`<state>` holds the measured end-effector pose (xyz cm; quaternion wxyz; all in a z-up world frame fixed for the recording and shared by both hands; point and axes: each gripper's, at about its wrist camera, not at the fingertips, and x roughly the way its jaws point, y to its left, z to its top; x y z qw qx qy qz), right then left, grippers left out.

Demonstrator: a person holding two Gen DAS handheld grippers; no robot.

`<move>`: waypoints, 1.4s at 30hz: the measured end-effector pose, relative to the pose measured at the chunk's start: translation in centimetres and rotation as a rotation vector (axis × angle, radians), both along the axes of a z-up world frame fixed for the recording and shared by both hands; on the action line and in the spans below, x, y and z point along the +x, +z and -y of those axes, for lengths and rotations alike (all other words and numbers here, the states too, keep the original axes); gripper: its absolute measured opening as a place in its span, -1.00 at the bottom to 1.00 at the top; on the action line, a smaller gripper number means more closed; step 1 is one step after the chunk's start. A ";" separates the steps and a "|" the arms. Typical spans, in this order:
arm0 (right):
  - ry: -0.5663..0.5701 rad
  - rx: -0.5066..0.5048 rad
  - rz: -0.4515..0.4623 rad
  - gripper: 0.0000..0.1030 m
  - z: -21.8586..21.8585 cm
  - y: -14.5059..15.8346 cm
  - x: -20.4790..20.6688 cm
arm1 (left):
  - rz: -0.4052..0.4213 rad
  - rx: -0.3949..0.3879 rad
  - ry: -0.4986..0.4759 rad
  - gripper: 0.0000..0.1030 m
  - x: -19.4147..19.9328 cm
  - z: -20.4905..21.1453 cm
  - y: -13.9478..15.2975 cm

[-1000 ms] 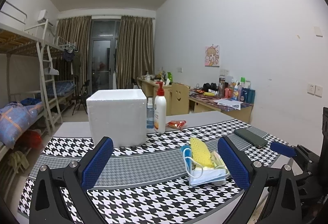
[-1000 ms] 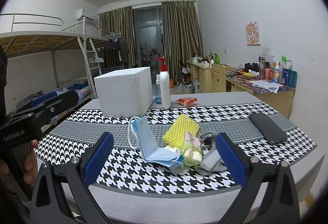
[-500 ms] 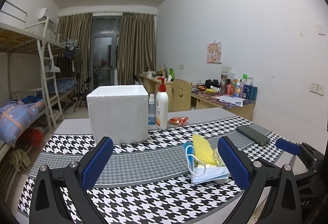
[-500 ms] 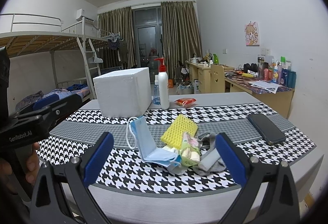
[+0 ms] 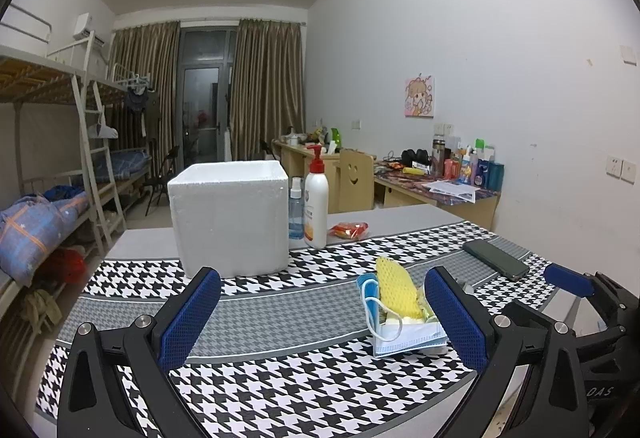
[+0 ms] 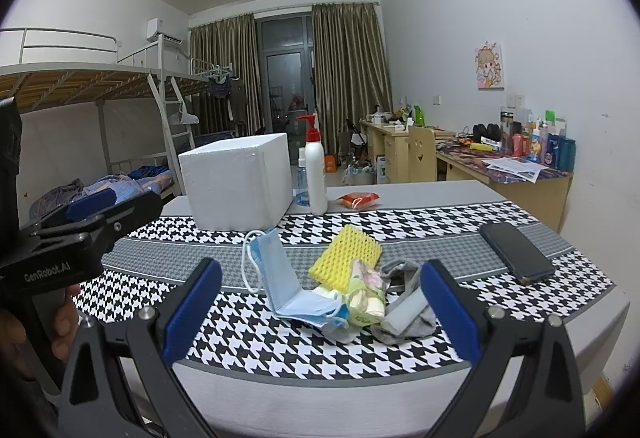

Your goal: Organize soft objects

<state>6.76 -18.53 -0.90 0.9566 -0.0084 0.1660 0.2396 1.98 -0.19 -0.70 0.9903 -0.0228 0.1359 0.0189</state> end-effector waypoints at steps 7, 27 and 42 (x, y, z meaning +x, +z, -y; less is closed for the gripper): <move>-0.002 -0.002 0.001 0.96 0.1 0.0 0.0 | -0.004 -0.001 -0.005 0.98 0.0 0.1 0.0; -0.058 -0.020 -0.064 0.96 1.5 -1.4 2.3 | -0.126 -0.028 -0.070 0.98 3.1 1.8 -2.4; -0.101 -0.043 -0.123 0.96 2.6 -2.9 4.5 | -0.248 -0.053 -0.066 0.98 7.4 2.1 -4.8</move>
